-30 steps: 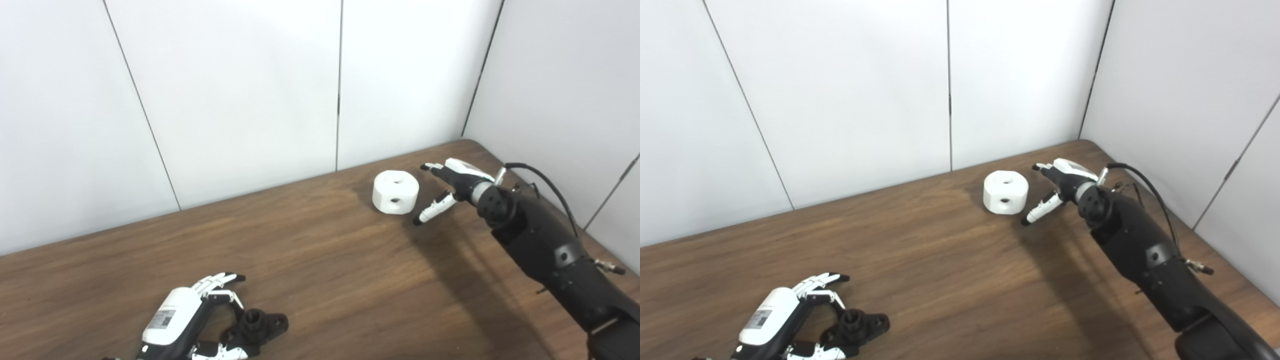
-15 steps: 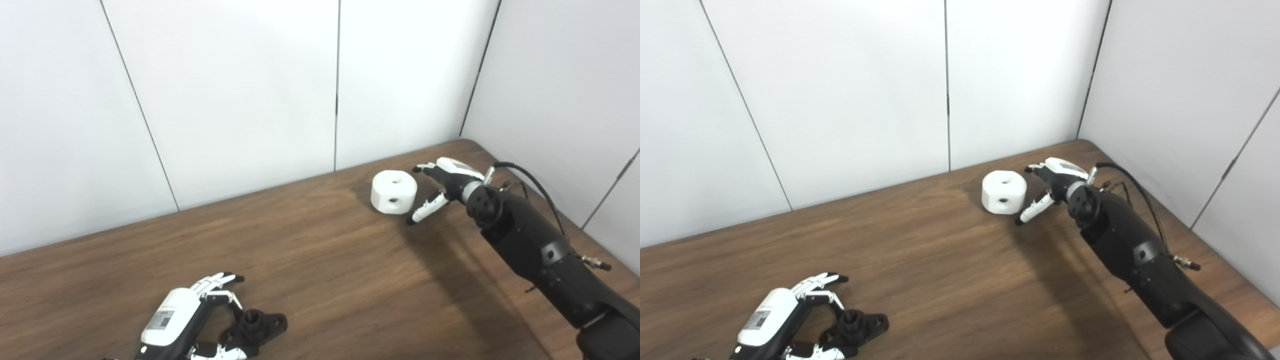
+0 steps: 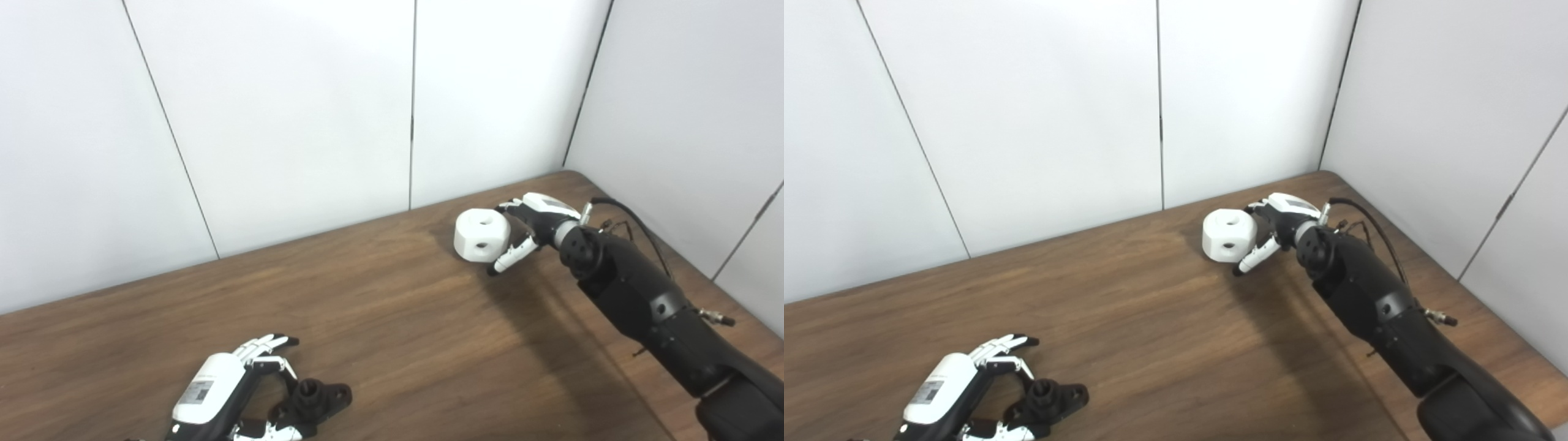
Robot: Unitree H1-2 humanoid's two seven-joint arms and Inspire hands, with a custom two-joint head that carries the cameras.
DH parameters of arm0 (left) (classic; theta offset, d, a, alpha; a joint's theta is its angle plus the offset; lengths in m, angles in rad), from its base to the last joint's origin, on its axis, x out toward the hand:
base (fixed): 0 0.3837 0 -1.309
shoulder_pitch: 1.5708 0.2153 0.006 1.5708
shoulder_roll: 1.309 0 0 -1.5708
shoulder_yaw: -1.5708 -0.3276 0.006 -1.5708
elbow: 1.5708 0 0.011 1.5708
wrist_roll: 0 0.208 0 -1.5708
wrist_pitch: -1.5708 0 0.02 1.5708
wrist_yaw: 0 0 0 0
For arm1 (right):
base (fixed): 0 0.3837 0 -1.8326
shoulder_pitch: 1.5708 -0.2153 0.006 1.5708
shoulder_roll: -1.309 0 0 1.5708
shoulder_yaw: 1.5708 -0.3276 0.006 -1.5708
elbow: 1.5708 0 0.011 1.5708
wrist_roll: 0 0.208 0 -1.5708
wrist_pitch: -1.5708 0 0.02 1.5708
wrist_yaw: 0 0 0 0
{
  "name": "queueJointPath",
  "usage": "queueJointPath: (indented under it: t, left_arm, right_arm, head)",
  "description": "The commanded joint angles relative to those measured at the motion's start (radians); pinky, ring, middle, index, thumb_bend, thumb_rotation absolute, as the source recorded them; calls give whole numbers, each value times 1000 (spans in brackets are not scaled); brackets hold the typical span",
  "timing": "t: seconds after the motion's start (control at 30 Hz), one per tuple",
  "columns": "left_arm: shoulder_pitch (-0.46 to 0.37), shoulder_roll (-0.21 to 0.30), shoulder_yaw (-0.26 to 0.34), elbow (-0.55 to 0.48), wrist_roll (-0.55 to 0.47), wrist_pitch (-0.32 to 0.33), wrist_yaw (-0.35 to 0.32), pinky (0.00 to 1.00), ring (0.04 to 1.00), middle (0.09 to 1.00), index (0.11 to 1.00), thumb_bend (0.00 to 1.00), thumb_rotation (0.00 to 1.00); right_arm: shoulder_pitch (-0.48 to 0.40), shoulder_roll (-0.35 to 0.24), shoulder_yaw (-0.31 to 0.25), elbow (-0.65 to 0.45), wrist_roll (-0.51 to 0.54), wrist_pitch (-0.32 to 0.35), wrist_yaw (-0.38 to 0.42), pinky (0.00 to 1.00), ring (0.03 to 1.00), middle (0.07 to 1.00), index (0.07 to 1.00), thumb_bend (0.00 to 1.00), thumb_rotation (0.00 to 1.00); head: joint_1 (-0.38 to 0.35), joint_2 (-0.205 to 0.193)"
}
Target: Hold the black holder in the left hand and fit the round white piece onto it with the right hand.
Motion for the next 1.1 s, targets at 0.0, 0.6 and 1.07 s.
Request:
queueJointPath:
  t: [0.0,0.6,1.07]
  left_arm:
    - [78,29,-65,84,70,48,-127,879,900,861,486,521,48]
    - [91,36,-64,56,66,59,-139,880,898,861,485,522,49]
    - [88,39,-62,66,74,51,-123,877,899,865,485,522,49]
  right_arm:
    - [-34,25,12,-20,26,-37,22,766,922,999,906,949,352]
    - [-13,118,8,42,-73,-79,-233,699,798,826,713,861,269]
    - [-4,227,-21,167,-114,-201,-579,635,677,674,484,520,130]
  head:
    - [0,1]
    - [21,15]
    - [32,26]
